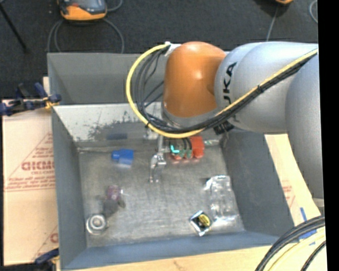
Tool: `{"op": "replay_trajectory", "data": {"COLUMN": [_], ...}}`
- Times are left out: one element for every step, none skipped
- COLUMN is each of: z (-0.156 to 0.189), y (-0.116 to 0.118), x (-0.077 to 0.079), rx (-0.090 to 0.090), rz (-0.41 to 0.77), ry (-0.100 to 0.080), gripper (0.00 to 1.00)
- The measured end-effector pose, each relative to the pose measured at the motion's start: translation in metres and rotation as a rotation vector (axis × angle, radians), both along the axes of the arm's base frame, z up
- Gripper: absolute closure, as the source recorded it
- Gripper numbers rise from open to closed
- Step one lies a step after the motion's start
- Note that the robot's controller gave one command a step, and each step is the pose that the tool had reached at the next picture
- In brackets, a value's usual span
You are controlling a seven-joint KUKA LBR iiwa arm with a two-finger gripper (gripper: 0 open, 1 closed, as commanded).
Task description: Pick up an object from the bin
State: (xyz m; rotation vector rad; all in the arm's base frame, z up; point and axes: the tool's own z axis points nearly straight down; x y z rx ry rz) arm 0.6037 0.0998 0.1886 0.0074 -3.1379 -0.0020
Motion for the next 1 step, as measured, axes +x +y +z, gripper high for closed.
{"op": "replay_trajectory", "data": {"z": [-0.1049], "y": [0.0250], "x": [0.0466], "rx": [0.002], "rz": [-0.001], "ry": [-0.010], "gripper": [0.00]}}
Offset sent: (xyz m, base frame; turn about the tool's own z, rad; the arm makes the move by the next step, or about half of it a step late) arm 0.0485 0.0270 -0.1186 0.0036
